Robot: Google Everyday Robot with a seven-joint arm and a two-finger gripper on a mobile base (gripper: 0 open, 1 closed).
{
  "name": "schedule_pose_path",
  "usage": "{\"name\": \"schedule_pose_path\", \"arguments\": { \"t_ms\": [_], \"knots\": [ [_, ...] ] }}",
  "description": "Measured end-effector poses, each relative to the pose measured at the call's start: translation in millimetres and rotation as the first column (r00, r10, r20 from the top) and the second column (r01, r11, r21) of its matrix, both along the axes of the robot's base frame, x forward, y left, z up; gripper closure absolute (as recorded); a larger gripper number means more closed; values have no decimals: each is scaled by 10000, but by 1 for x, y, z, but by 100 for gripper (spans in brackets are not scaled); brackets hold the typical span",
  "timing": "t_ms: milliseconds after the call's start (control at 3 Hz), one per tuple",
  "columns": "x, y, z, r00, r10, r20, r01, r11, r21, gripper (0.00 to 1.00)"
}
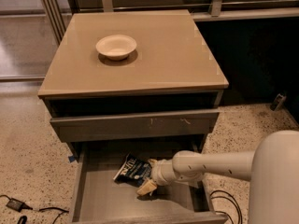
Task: Pick blue chip bag from middle drawer and place on counter
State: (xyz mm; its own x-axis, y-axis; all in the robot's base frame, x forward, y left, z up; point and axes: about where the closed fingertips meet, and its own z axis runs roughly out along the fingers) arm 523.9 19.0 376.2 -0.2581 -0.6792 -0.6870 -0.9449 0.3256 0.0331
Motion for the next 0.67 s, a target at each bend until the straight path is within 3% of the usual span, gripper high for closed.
{"name": "schedule_pose_path", "arguments": {
  "t_ms": [667],
  "knots": [
    [0,0,0,10000,1,-1,-1,10000,0,65]
  ]
}}
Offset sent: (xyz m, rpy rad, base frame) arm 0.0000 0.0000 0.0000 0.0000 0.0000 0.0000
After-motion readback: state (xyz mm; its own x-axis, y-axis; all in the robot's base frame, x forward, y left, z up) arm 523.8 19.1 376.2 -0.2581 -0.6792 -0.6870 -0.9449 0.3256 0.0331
